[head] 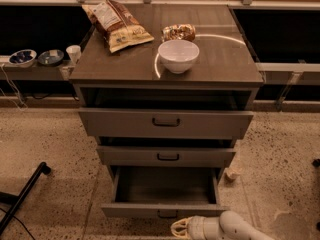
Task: Close bottom drawer
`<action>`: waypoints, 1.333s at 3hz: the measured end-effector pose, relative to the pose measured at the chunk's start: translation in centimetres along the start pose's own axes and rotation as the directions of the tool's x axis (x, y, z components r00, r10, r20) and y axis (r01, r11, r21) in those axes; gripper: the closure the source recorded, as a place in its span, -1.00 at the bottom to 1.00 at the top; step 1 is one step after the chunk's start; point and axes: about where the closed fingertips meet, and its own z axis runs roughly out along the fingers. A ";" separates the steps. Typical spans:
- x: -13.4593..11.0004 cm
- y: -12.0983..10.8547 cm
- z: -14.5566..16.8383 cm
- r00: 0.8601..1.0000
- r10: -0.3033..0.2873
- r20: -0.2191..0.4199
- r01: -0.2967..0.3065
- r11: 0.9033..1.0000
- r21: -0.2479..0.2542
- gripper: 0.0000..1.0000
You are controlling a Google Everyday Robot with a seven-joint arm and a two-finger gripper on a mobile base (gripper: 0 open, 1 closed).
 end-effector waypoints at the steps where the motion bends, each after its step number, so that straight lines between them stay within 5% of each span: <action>1: 1.1 -2.0 2.1 0.998 -0.055 -0.025 0.057 0.996 0.068 1.00; 2: 3.3 -3.5 4.3 0.990 -0.133 -0.054 0.138 0.984 0.108 1.00; 4: 3.8 -7.2 6.1 0.986 -0.168 -0.004 0.165 0.964 0.208 1.00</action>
Offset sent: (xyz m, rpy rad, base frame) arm 0.0769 0.0048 -0.0854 -0.1252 -0.3043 -0.0265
